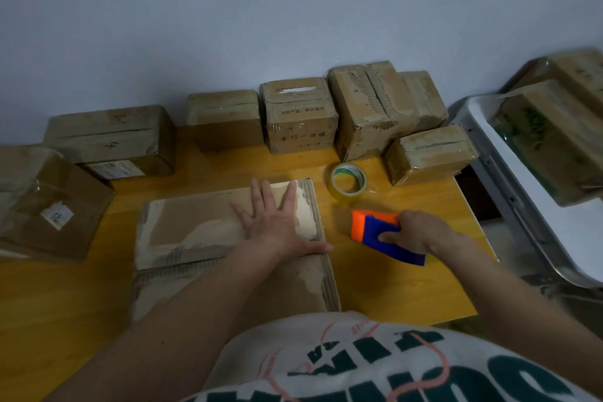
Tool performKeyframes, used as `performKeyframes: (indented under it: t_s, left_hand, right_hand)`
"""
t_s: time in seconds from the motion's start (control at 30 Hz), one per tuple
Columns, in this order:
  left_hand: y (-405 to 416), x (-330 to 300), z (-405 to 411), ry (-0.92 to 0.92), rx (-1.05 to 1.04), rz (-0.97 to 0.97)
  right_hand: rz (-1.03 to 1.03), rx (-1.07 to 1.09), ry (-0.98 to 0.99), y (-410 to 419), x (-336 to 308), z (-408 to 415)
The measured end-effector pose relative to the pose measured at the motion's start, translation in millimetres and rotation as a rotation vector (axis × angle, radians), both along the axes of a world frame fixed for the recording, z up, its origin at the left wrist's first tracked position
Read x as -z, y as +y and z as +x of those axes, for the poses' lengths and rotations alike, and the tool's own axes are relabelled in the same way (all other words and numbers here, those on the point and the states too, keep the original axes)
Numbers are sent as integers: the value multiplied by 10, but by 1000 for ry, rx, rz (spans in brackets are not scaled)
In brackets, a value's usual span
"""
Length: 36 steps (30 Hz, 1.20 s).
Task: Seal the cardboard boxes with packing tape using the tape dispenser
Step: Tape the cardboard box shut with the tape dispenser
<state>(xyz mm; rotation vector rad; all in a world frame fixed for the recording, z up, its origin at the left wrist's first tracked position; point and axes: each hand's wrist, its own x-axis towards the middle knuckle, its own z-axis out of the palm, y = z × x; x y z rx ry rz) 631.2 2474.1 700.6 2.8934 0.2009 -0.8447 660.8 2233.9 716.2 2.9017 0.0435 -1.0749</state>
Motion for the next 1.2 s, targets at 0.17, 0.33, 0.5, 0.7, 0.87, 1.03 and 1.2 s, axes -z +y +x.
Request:
performKeyframes:
  t_s: [0.17, 0.33, 0.5, 0.7, 0.87, 1.03, 1.2]
  left_hand:
    - [7, 59, -13, -33, 5, -16]
    - [85, 91, -150, -143, 64, -49]
    - [161, 120, -471, -250, 165, -68]
    - [267, 139, -873, -323, 337, -31]
    - [219, 223, -985, -329, 351, -44]
    - [208, 268, -1001, -333, 334, -62]
    - [200, 270, -992, -314, 319, -59]
  right_hand:
    - [119, 78, -367, -56, 341, -301]
    - [199, 189, -456, 173, 693, -483]
    - [231, 247, -329, 328, 835, -452]
    - [691, 359, -719, 550, 378, -462]
    - [1015, 352, -483, 1062, 188, -778]
    - [1049, 348, -329, 1228, 297, -863]
    - [1004, 379, -256, 1202, 355, -800]
